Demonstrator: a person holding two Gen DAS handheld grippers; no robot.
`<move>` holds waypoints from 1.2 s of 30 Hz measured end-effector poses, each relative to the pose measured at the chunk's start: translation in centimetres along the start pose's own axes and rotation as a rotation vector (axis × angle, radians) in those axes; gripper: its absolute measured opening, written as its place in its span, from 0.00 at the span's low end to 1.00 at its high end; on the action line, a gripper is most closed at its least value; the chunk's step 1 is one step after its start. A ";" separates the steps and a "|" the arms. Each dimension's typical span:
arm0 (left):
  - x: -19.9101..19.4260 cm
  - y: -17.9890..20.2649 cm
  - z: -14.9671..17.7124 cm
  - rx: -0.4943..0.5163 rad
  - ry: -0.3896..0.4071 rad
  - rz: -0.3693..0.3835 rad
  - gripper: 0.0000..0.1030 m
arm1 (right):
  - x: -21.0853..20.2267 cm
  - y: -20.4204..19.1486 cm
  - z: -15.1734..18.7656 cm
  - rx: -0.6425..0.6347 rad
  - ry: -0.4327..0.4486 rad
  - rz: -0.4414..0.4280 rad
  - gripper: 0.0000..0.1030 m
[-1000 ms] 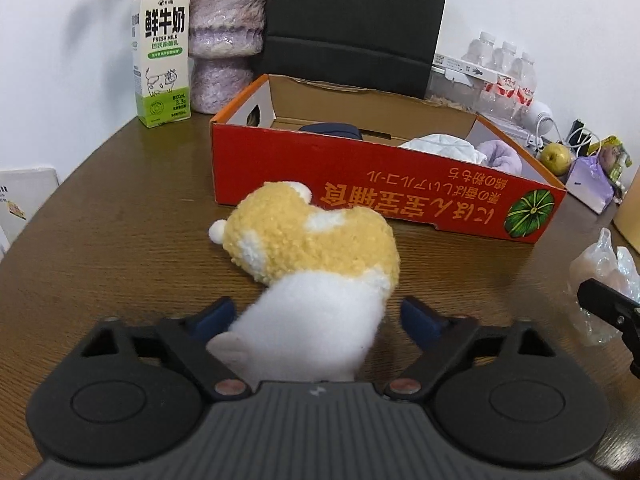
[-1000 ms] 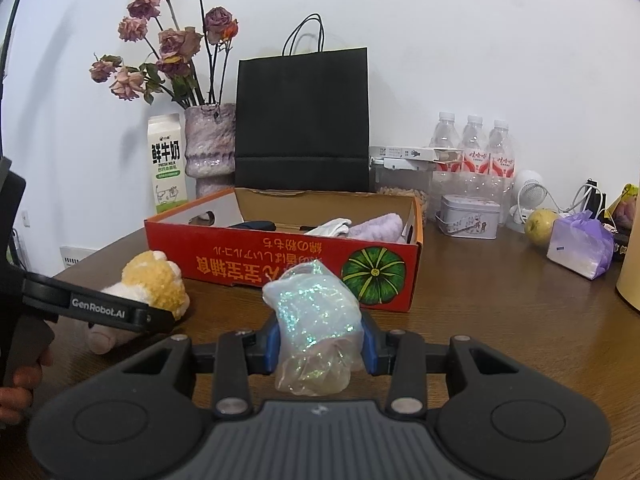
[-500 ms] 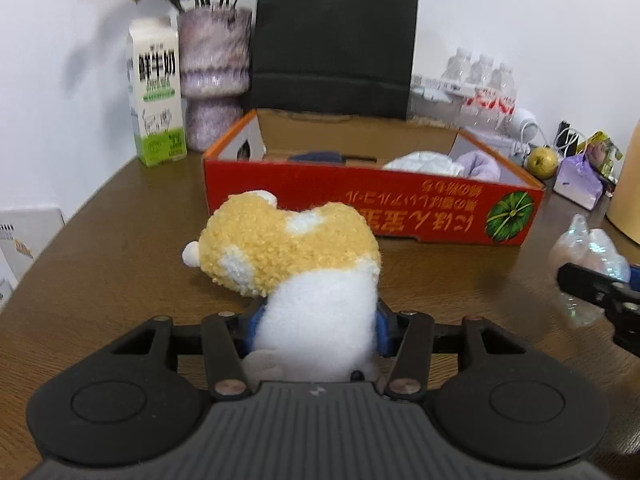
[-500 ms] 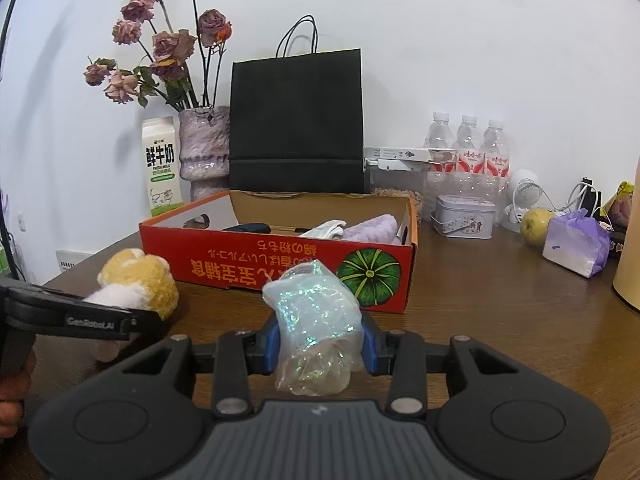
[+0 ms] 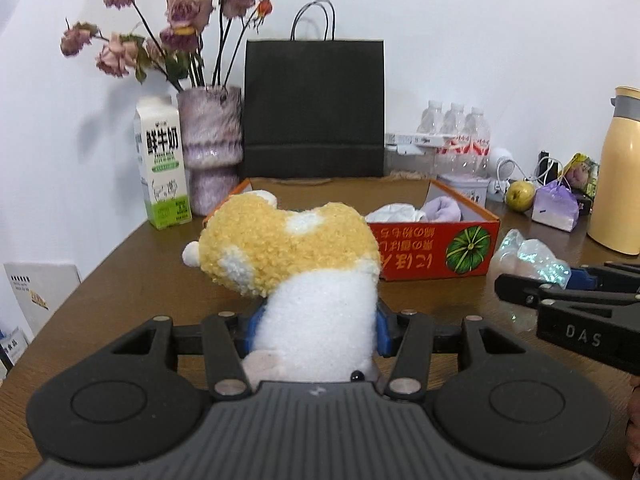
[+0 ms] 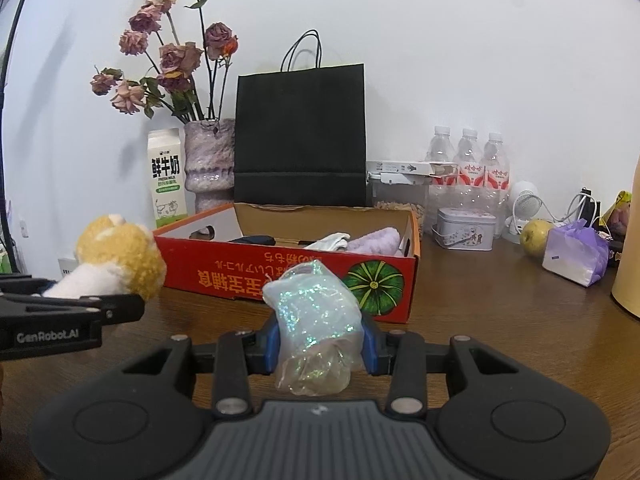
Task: Organize objects
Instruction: 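Carry the plush toy and iridescent bag with both tools over the box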
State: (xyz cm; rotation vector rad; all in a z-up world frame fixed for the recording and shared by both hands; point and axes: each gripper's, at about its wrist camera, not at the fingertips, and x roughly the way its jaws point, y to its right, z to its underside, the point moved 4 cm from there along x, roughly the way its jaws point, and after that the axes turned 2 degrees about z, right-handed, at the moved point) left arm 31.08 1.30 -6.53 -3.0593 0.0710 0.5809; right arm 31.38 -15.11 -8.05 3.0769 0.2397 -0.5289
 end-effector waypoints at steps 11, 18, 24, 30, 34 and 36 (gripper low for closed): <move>-0.8 0.8 -1.4 0.002 0.048 -0.009 0.50 | -1.1 -0.8 -1.5 0.006 0.029 -0.041 0.36; -0.4 1.6 -2.9 0.017 0.072 -0.009 0.50 | -0.6 -0.9 -3.2 0.027 0.018 -0.059 0.36; 0.2 1.5 -4.5 0.007 0.097 -0.014 0.50 | 0.3 -1.3 -5.0 0.031 0.021 -0.070 0.36; 1.1 0.8 -5.5 -0.019 0.106 -0.021 0.50 | 1.6 -1.6 -6.1 0.027 0.024 -0.066 0.37; 1.7 0.6 -6.3 -0.029 0.119 -0.021 0.50 | 2.6 -1.7 -6.7 0.027 0.028 -0.063 0.36; 2.1 0.5 -6.5 -0.035 0.123 -0.022 0.50 | 3.1 -1.8 -6.9 0.030 0.029 -0.063 0.37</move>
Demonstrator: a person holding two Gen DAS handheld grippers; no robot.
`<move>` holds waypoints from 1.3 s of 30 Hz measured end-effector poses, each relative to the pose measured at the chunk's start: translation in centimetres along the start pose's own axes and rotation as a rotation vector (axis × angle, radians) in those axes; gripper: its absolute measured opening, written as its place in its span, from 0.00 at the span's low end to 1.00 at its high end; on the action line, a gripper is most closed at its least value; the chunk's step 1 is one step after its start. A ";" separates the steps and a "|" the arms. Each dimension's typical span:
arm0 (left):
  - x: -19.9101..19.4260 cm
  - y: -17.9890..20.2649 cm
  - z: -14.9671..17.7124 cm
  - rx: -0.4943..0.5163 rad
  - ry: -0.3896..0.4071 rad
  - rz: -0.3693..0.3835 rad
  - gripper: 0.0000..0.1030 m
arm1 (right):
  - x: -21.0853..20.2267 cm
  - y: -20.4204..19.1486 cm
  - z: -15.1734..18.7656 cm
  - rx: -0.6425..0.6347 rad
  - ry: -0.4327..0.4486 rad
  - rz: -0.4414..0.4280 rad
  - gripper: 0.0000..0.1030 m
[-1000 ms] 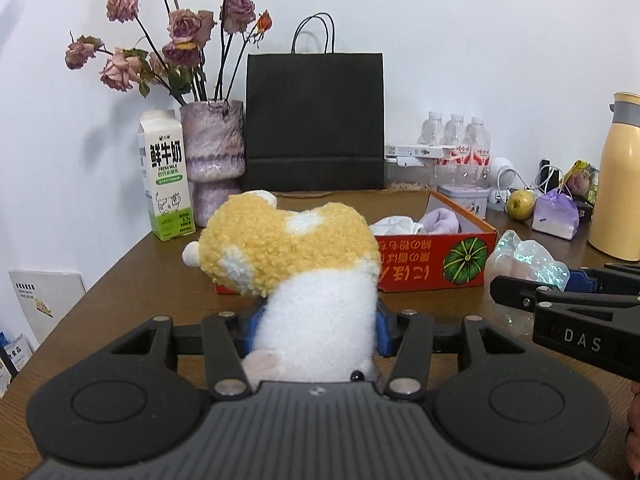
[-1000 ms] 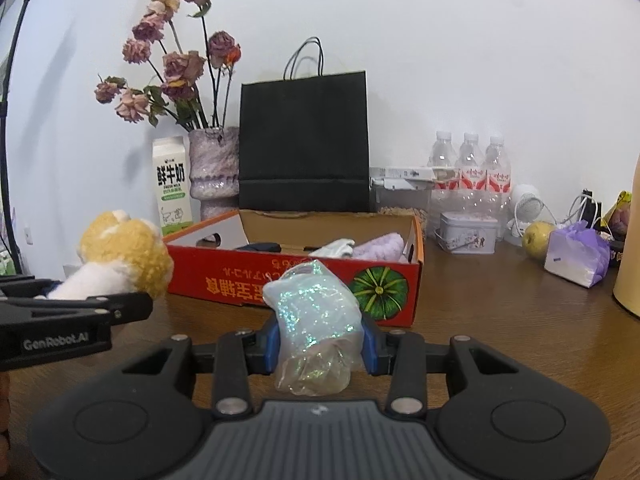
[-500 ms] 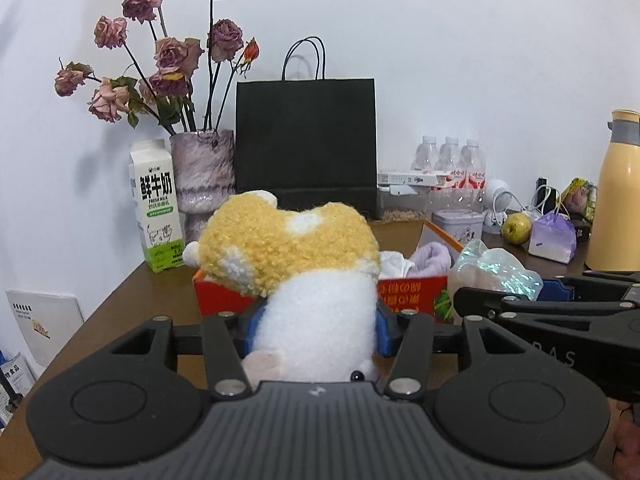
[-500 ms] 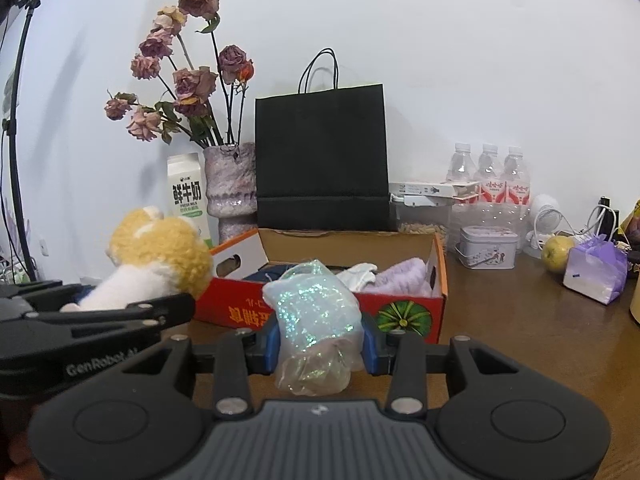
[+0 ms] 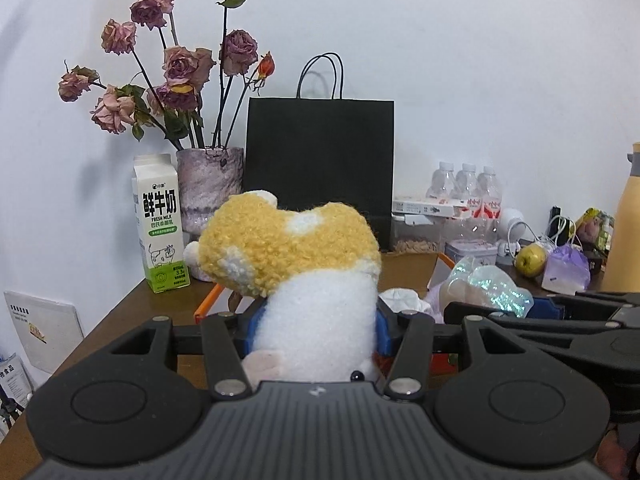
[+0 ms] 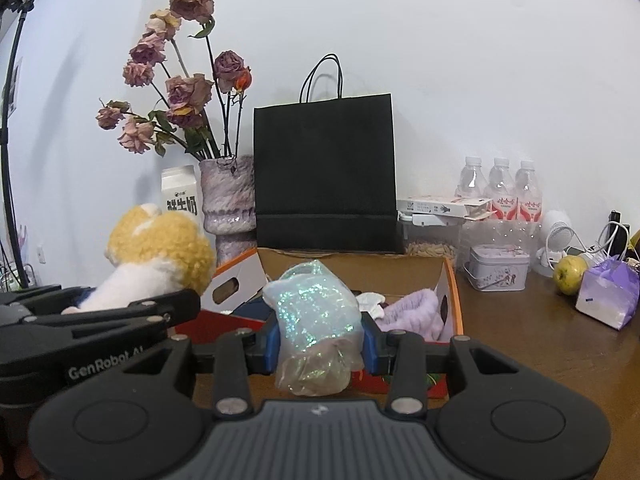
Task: Organize objects
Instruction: 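Carry the plush toy and iridescent bag with both tools over the box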
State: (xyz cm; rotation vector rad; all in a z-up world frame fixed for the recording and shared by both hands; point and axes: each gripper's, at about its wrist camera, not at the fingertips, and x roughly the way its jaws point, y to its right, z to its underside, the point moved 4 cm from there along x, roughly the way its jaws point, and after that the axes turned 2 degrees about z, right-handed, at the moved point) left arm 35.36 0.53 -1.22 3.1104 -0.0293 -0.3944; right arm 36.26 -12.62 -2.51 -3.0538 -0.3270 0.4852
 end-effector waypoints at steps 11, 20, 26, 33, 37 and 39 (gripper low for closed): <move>2.4 -0.7 -1.1 -0.020 0.016 0.000 0.50 | 2.8 0.3 -1.1 0.013 0.005 -0.009 0.37; 4.7 -0.6 -1.7 -0.011 0.020 0.008 0.51 | 4.9 0.9 -1.8 0.019 0.009 -0.008 0.37; 6.5 -0.5 -2.3 -0.015 0.019 0.009 0.51 | 6.6 1.7 -2.4 0.021 0.012 0.005 0.37; 8.6 -0.1 -2.9 -0.004 0.029 0.008 0.51 | 8.5 2.9 -2.7 0.032 0.012 0.022 0.36; 9.8 0.0 -3.2 0.005 0.032 0.007 0.51 | 9.7 3.4 -3.0 0.036 0.008 0.028 0.36; 10.4 -0.1 -3.3 0.008 0.029 0.007 0.51 | 10.2 3.7 -3.1 0.037 0.005 0.030 0.36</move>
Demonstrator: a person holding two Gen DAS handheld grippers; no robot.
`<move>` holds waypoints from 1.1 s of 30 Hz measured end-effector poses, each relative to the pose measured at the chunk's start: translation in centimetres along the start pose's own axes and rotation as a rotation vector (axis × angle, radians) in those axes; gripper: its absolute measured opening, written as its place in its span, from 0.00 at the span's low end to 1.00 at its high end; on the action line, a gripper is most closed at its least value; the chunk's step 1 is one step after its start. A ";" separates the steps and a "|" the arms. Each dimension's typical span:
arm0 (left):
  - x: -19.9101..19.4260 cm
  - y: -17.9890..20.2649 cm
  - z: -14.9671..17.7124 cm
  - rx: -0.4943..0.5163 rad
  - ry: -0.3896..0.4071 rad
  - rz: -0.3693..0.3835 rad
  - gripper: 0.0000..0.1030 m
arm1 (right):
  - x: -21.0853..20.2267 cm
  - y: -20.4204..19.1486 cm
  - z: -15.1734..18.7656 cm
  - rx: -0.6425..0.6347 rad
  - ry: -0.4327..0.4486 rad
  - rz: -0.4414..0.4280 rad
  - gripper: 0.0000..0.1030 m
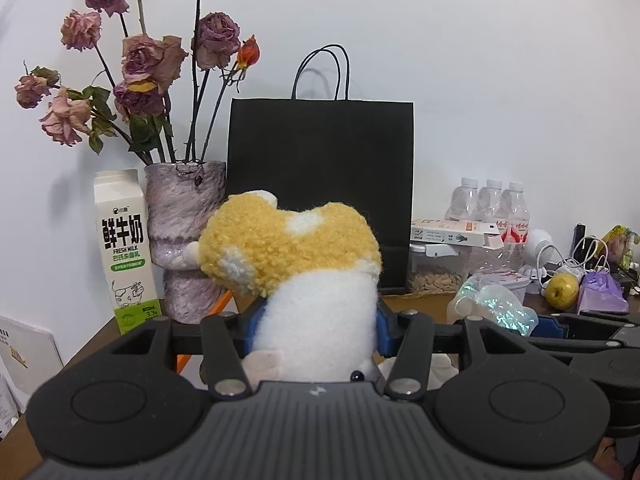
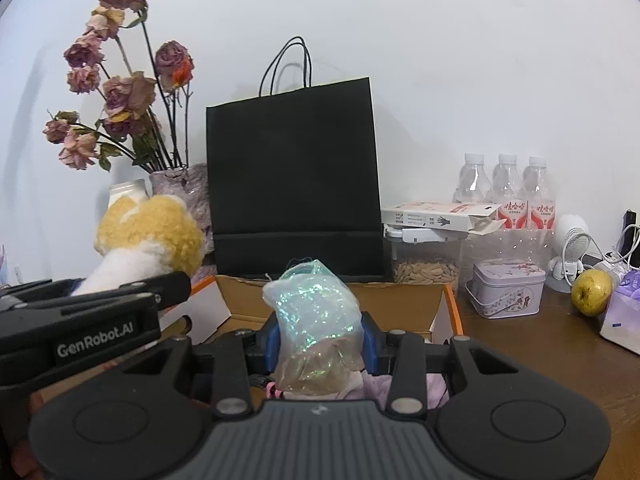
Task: Organize objects
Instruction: 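Carry the plush toy and iridescent bag with both tools over the box, then open both tools to drop the plush toy and bag into the box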
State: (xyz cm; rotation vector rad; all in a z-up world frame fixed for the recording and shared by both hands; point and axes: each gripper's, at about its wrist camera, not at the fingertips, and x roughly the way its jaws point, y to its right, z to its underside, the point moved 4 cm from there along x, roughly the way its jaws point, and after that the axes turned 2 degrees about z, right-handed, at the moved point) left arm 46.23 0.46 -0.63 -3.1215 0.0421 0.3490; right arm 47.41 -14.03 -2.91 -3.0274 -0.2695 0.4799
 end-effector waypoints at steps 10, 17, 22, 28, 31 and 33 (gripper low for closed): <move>2.9 -0.7 -0.4 0.003 -0.011 -0.001 0.51 | 3.0 0.9 -0.5 0.009 -0.017 0.003 0.36; 4.9 -0.7 -0.6 0.010 -0.018 0.006 0.51 | 4.9 1.3 -0.8 0.010 -0.024 0.015 0.37; 6.1 -1.0 -0.8 0.008 -0.025 0.011 0.51 | 6.1 1.1 -0.9 0.000 -0.033 0.015 0.37; 7.8 -1.6 -0.5 -0.004 -0.058 0.026 0.51 | 7.5 0.8 -0.9 -0.015 -0.047 0.021 0.37; 8.4 -1.9 -0.4 -0.012 -0.074 0.029 0.51 | 8.0 0.9 -0.8 -0.020 -0.056 0.034 0.37; 8.7 -2.1 -0.2 -0.013 -0.088 0.034 0.52 | 8.2 1.0 -0.7 -0.019 -0.063 0.044 0.38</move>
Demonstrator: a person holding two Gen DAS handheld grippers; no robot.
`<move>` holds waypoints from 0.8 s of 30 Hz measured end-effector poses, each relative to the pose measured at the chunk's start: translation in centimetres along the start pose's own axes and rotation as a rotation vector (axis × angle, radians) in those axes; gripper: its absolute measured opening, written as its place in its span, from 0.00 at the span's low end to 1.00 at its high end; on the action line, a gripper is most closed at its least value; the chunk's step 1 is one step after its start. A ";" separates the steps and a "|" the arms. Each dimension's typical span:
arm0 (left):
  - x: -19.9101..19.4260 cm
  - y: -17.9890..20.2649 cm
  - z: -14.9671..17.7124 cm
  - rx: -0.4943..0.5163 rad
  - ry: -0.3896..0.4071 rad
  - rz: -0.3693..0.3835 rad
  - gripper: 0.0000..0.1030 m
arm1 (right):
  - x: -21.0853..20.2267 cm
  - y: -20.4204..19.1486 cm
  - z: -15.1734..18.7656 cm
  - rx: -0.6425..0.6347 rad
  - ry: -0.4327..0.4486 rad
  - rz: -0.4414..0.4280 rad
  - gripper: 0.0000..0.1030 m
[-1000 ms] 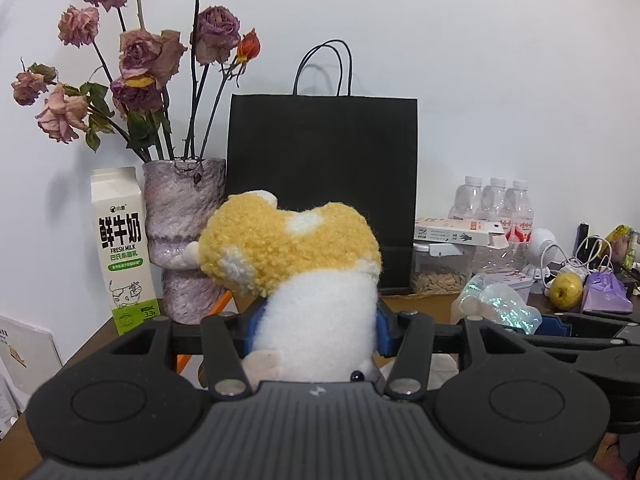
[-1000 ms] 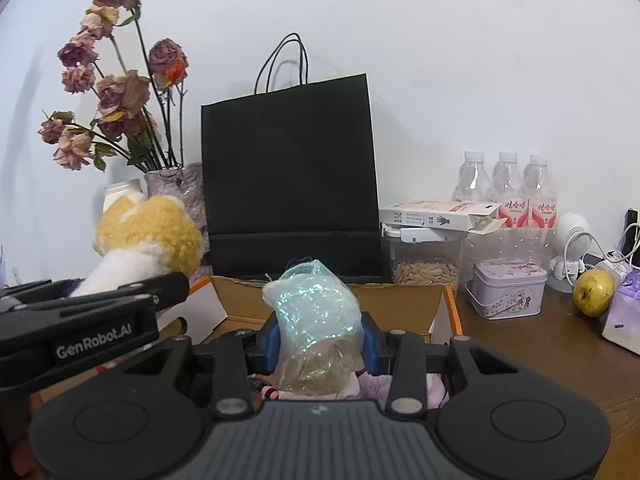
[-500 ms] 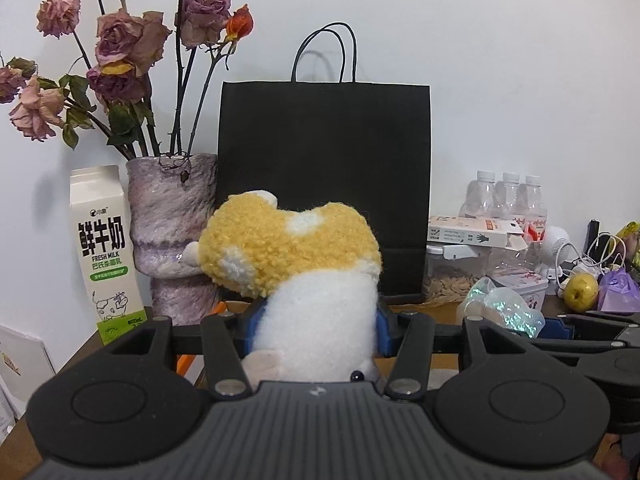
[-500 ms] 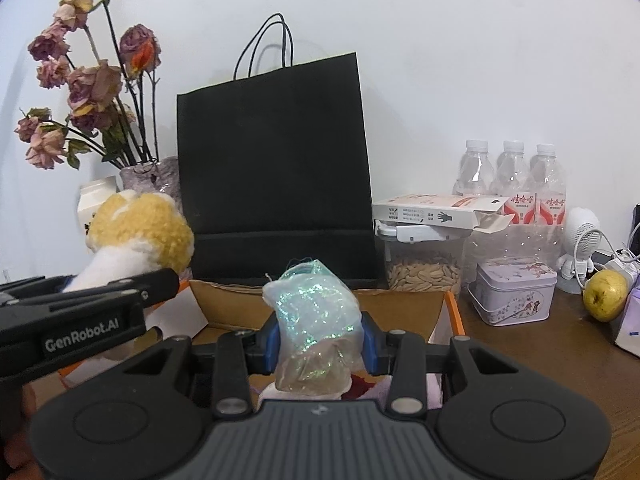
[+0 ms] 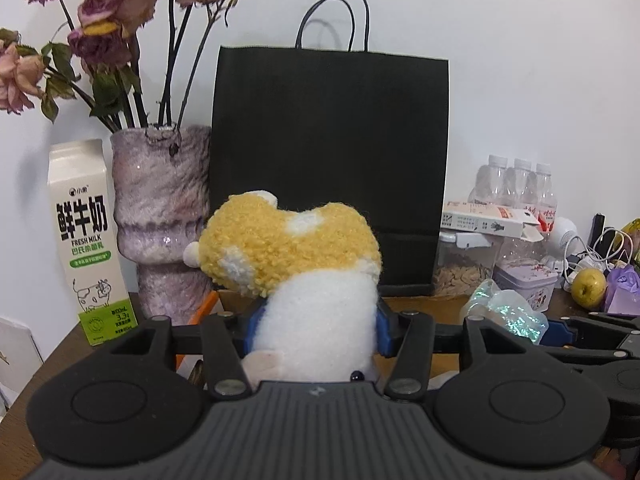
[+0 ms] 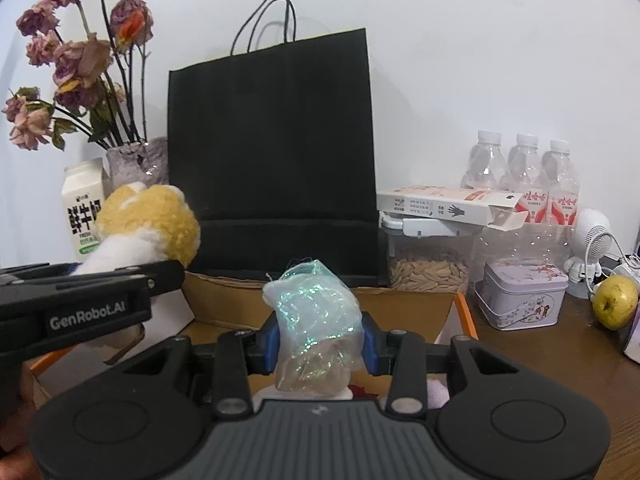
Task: Organize objects
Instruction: 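Open both tools to drop the plush toy and bag into the box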
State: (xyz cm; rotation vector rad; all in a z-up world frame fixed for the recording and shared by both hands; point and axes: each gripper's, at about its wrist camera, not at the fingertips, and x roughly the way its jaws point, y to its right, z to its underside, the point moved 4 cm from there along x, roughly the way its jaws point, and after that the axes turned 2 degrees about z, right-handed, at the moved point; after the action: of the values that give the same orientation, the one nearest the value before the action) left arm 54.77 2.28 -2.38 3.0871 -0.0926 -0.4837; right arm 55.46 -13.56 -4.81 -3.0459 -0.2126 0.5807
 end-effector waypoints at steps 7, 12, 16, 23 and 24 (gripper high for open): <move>-0.9 0.0 -0.2 0.003 0.020 -0.003 1.00 | -0.1 0.5 0.7 0.005 -0.037 0.050 0.64; -1.9 -0.2 -0.7 -0.006 0.064 -0.004 1.00 | -1.0 0.7 0.4 0.034 -0.001 0.062 1.00; -2.0 -0.3 -0.6 -0.006 0.058 -0.008 1.00 | -1.3 0.5 0.2 0.035 0.005 0.050 1.00; -3.1 -0.4 -0.4 -0.009 0.045 0.001 1.00 | -2.5 0.5 -0.2 0.039 0.006 0.036 1.00; -3.4 -0.5 -0.3 -0.010 0.040 0.002 1.00 | -2.8 0.5 -0.2 0.037 0.009 0.037 1.00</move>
State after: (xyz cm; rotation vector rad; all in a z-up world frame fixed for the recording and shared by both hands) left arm 51.65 2.95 -1.08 3.0850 -0.0923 -0.4201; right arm 52.99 -14.49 -3.68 -3.0224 -0.1434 0.5667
